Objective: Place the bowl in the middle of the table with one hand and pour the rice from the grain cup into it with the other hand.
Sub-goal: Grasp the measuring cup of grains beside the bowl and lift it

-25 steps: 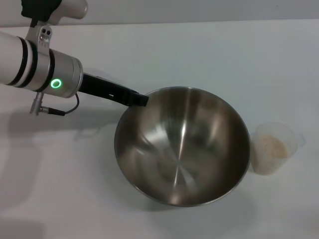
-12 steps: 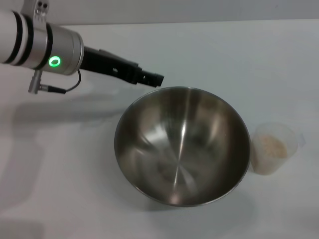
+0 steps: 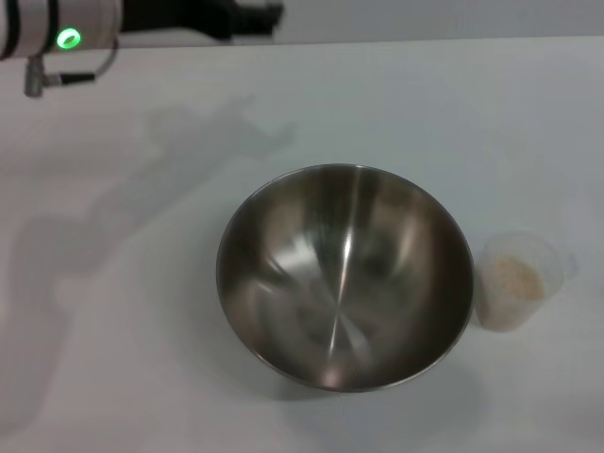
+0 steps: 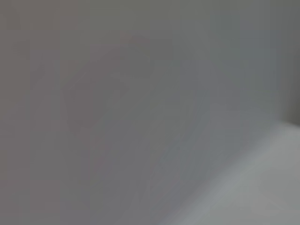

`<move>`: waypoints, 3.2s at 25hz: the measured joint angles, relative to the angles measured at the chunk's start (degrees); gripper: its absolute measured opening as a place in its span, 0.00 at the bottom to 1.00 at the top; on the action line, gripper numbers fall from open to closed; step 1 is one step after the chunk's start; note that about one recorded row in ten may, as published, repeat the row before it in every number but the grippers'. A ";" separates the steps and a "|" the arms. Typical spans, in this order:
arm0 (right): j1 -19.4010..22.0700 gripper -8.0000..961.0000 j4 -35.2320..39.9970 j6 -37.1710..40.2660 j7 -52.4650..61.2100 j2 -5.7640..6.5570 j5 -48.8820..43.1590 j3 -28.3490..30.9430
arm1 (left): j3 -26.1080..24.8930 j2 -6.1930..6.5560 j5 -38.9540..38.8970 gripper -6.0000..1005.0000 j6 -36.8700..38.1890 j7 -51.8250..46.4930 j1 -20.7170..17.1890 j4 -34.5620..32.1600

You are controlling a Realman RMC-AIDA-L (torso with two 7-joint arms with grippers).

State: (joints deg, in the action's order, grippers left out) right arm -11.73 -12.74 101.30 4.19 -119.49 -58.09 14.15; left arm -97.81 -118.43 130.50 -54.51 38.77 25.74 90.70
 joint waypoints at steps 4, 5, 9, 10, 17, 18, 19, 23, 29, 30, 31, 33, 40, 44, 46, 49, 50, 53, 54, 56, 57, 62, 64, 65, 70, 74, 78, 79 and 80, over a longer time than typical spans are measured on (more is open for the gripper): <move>0.16 0.86 -0.07 0.19 0.02 0.00 0.00 0.01 | 8.32 -0.08 5.61 0.82 23.38 2.07 -8.65 5.56; 0.20 0.86 -0.14 0.21 0.03 0.01 0.00 0.00 | 10.34 -0.09 7.17 0.82 29.96 2.24 -10.65 6.10; 0.22 0.86 -0.17 0.23 0.03 0.03 0.03 0.01 | 16.84 -0.06 12.12 0.82 53.23 2.36 -16.87 4.26; 0.22 0.86 -0.18 0.26 0.03 0.04 0.04 0.06 | 18.43 -0.05 12.91 0.82 60.02 2.36 -18.18 2.68; 0.33 0.86 -0.18 0.62 0.03 0.00 0.04 0.10 | 23.70 0.11 14.16 0.82 87.19 1.41 -21.54 -9.63; 0.36 0.86 -0.18 0.98 0.03 0.00 0.04 0.10 | 23.75 -0.01 13.93 0.82 91.28 -0.46 -21.23 -14.34; 0.36 0.86 -0.18 0.98 0.03 0.00 0.04 0.10 | 23.75 -0.01 13.93 0.82 91.28 -0.46 -21.23 -14.34; 0.40 0.86 -0.18 2.61 0.03 -0.08 -0.12 -1.19 | 23.81 0.03 15.33 0.82 110.22 -15.71 -17.73 -34.51; 1.13 0.86 -0.19 6.74 -0.33 -0.13 -0.52 -5.30 | 23.81 -0.04 16.76 0.82 122.97 -25.79 -13.23 -52.49; 1.38 0.86 -0.18 7.57 -0.38 -0.13 -0.53 -6.19 | 23.81 -0.07 16.78 0.82 124.09 -27.01 -12.40 -55.49; 1.62 0.86 -0.18 8.51 -0.41 -0.13 -0.54 -7.23 | 23.83 -0.12 16.81 0.82 125.05 -27.43 -11.62 -58.12; 2.23 0.86 -0.18 10.62 -0.46 -0.13 -0.57 -10.01 | 24.05 -0.21 16.84 0.82 126.42 -27.65 -10.63 -62.01; 3.63 0.86 -0.14 13.78 -0.68 -0.13 -0.68 -15.56 | 25.11 -0.32 16.68 0.82 127.34 -28.38 -10.85 -65.82; 4.38 0.86 -0.14 15.73 -3.70 -0.13 -0.71 -22.29 | 26.09 -0.34 16.60 0.82 127.53 -30.59 -10.98 -67.74; 4.51 0.86 -0.56 16.08 -8.63 -0.19 -0.71 -26.63 | 26.26 -0.36 16.59 0.82 127.56 -30.92 -10.96 -68.22; 4.51 0.86 -1.62 15.99 -10.89 -0.21 -0.71 -28.09 | 26.47 -0.39 16.59 0.82 127.58 -31.42 -10.81 -69.01; 4.57 0.86 -2.00 15.87 -11.37 -0.21 -0.71 -28.49 | 26.87 -0.40 16.72 0.82 127.56 -31.66 -10.64 -69.27; 5.56 0.86 -3.07 16.25 -11.74 -0.21 -0.71 -29.50 | 26.96 -0.40 16.72 0.82 127.56 -31.67 -10.64 -69.28; 5.56 0.86 -3.07 16.25 -11.74 -0.21 -0.71 -29.50 | 27.01 -0.40 16.74 0.82 127.56 -31.68 -10.64 -69.29; 6.26 0.86 -3.40 16.67 -11.75 -0.20 -0.71 -29.55 | 27.01 -0.40 16.76 0.82 127.44 -31.69 -10.64 -69.32; 6.61 0.86 -3.44 16.73 -11.76 -0.20 -0.71 -29.60 | 27.01 -0.40 16.79 0.82 127.39 -31.70 -10.64 -69.35; 8.07 0.86 -4.01 16.94 -11.78 -0.23 -0.71 -30.75 | 27.00 -0.40 16.78 0.82 127.21 -31.72 -10.52 -70.13; 8.39 0.86 -4.42 16.86 -11.79 -0.23 -0.71 -31.56 | 27.01 -0.40 16.78 0.82 127.11 -31.73 -10.51 -70.48; 8.49 0.86 -4.69 16.69 -11.79 -0.20 -0.71 -32.10 | 27.01 -0.40 16.78 0.82 127.11 -31.73 -10.51 -70.48; 9.06 0.86 -5.57 16.05 -11.81 -0.21 -0.71 -34.61 | 27.60 -0.39 16.59 0.82 127.10 -31.74 -10.52 -70.80; 10.30 0.86 -6.18 15.88 -11.83 -0.20 -0.70 -35.57 | 27.67 -0.39 16.49 0.82 127.07 -31.74 -10.46 -71.20; 11.53 0.86 -6.22 13.83 -11.84 -0.20 -0.70 -37.12 | 27.70 -0.44 16.49 0.82 126.63 -31.74 -10.12 -71.46; 11.53 0.86 -6.22 13.83 -11.84 -0.20 -0.70 -37.12 | 27.70 -0.44 16.49 0.82 126.63 -31.74 -10.12 -71.46; 11.59 0.86 -6.23 13.10 -11.84 -0.21 -0.70 -37.31 | 27.74 -0.48 16.53 0.82 126.30 -31.74 -9.89 -71.61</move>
State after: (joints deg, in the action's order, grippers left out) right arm -0.14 -18.97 114.39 -7.65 -119.69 -58.79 -23.17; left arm -70.07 -118.91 147.02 71.80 7.03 15.85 19.09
